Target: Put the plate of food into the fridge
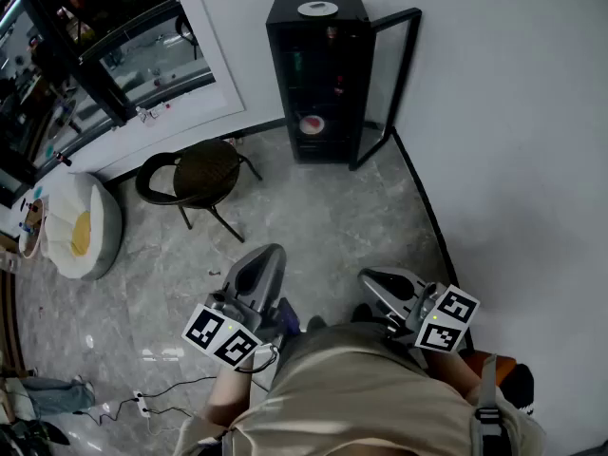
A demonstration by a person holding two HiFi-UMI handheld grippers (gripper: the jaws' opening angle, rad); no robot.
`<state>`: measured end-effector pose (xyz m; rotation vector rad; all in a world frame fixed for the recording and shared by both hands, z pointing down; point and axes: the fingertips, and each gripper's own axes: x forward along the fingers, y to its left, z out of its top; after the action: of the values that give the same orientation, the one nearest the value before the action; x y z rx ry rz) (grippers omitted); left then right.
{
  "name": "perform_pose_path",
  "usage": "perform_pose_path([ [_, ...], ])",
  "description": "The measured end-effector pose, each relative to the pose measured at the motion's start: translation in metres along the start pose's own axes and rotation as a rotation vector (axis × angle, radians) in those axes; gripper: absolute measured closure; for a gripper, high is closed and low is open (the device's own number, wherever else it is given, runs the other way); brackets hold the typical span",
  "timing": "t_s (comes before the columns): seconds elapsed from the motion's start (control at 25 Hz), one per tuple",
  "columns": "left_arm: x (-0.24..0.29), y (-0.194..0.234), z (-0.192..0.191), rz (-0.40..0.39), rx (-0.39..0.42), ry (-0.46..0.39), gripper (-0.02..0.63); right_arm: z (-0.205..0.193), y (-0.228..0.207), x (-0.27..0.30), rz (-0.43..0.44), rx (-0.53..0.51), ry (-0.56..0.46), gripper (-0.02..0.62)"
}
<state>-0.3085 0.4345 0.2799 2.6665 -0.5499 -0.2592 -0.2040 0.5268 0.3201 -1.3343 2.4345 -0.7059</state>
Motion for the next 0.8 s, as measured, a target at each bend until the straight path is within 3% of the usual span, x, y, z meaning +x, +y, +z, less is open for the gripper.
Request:
perform_pose_path([
  [0.12,0.01,-0.013,-0.007,-0.006,-0.021,0.002,0.594,0.008,-0.008,-0.011,0.01,0.002,0.002,0.571],
  [0.52,0.039,-0.03,-0.008,0.03,0.05,0.004,0.594,0.028,-0.034,-0.032,0.001,-0.032,-0.006,0.57],
  [0.8,0.067,-0.042,-0.018,0.052,0.089,0.022,0.594,0.036,-0.053,-0.047,-0.043,-0.138,0.041,0.569],
])
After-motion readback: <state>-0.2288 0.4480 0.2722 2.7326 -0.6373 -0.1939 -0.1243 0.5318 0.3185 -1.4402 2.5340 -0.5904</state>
